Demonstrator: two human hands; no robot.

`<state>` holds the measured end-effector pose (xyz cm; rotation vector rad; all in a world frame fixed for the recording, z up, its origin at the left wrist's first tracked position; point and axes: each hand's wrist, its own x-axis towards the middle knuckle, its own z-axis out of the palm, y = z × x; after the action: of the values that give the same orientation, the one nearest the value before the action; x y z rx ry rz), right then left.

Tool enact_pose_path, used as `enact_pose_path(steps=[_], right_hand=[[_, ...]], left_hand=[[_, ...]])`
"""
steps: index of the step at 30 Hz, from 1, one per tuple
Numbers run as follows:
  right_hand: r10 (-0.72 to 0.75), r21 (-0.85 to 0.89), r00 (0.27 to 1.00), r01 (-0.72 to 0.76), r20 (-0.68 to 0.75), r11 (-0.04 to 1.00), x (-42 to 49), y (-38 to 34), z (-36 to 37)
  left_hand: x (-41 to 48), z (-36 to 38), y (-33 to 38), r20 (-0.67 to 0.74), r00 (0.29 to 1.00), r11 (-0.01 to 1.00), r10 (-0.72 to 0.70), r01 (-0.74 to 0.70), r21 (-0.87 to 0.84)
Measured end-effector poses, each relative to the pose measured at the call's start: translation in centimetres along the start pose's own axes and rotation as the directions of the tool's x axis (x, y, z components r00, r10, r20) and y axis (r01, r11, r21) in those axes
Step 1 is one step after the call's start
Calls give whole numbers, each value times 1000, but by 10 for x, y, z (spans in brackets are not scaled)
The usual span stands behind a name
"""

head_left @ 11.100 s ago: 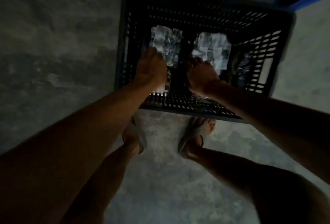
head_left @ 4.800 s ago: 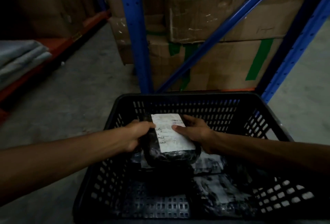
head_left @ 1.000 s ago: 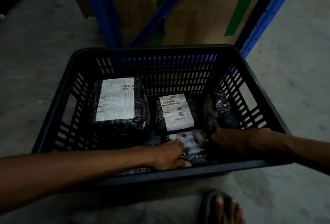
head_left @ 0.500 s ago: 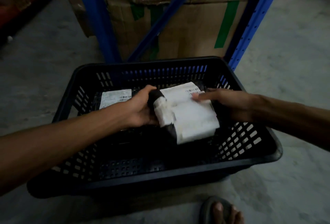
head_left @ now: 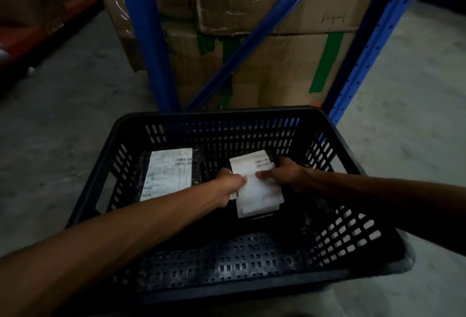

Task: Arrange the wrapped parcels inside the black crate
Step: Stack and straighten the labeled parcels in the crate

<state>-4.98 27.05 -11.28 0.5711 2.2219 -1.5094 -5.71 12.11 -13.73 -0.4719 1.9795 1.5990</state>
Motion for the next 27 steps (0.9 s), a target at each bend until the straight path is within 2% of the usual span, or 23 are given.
enact_pose_path(steps=[3, 5, 9, 12, 13, 14, 16, 18, 20, 22, 24, 26, 27], right_hand=[[-53, -185, 998, 48, -24, 981, 8, 7, 8], [-38, -233, 999, 42, 21, 971, 13, 5, 6], [12, -420, 999, 4, 35, 908, 27, 8, 4], [18, -544, 996, 34, 91, 838, 29, 4, 1], [1, -631, 994, 71, 112, 773, 26, 0, -2], [-28, -740, 991, 117, 132, 662, 21, -6, -5], [-170, -880, 967, 244, 189, 407, 5, -19, -18], [-298, -926, 912, 339, 281, 165, -18, -26, -38], [-348, -917, 860, 399, 374, 0, -44, -27, -64], [-283, -888, 842, 445, 459, -117, -66, -24, -87], [-221, -855, 826, 498, 519, -144, -82, -24, -95], [-201, -807, 783, 555, 589, -202, -83, -21, -89], [-179, -785, 772, 556, 610, -275, -82, -16, -84]], left_hand=[[24, 7, -17, -67, 997, 988, 37, -27, 150], [34, 11, -22, -116, 991, 966, 64, -33, 255], [37, 11, -28, -126, 987, 956, 100, -61, 286], [27, 6, -28, -136, 982, 908, 128, -61, 415], [17, 6, -23, -144, 978, 872, 151, -63, 486], [3, 7, -17, -136, 972, 830, 191, -85, 552], [-30, 15, -7, -42, 943, 746, 331, -234, 624], [-63, 25, -5, 80, 889, 676, 451, -399, 620], [-87, 36, -10, 166, 869, 661, 466, -467, 588], [-96, 50, -20, 251, 901, 723, 355, -435, 537], [-100, 65, -28, 308, 938, 788, 158, -308, 533], [-90, 77, -36, 301, 954, 820, 6, -178, 544], [-83, 84, -38, 297, 954, 836, -43, -129, 534]])
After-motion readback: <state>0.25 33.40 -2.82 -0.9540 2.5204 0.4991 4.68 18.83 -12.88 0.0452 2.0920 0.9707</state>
